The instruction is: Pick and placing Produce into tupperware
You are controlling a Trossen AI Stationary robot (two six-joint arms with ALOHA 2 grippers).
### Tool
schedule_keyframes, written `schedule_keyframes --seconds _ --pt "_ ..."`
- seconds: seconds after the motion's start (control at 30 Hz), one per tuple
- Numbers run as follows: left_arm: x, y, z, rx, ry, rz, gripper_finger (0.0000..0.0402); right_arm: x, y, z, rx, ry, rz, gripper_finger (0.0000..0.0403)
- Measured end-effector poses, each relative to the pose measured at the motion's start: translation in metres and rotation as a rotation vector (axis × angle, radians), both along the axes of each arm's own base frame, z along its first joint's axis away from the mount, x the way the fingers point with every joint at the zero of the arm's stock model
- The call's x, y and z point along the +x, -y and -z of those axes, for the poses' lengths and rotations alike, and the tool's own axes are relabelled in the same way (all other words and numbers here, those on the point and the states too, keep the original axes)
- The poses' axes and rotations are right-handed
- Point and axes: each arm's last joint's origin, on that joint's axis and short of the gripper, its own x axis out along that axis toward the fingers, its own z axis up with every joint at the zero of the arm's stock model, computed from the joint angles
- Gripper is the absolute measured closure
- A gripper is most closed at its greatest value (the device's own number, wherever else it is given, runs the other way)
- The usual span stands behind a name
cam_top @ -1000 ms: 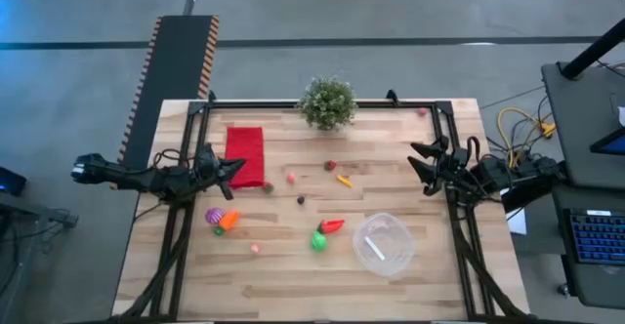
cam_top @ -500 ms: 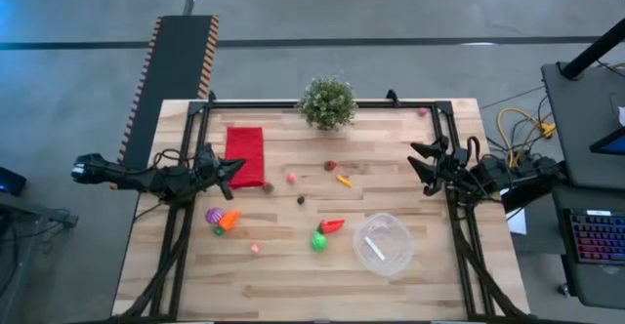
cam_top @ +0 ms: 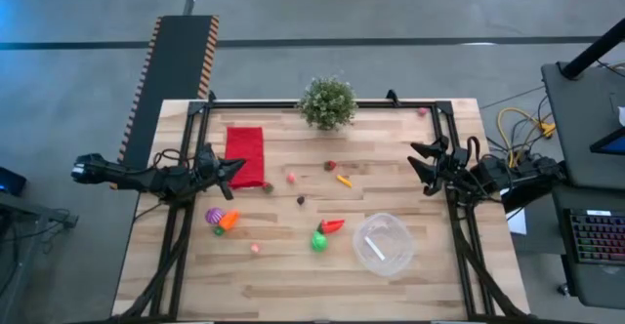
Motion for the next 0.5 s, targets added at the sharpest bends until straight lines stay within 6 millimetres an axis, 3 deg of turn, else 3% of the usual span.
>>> schedule_keyframes --seconds 0.5 --pt "0.0 -0.0001 0.0 0.002 -0.001 -0.002 0.0402 -0.0004 0.0001 -0.0009 0.092 0.05 -0.03 0.017"
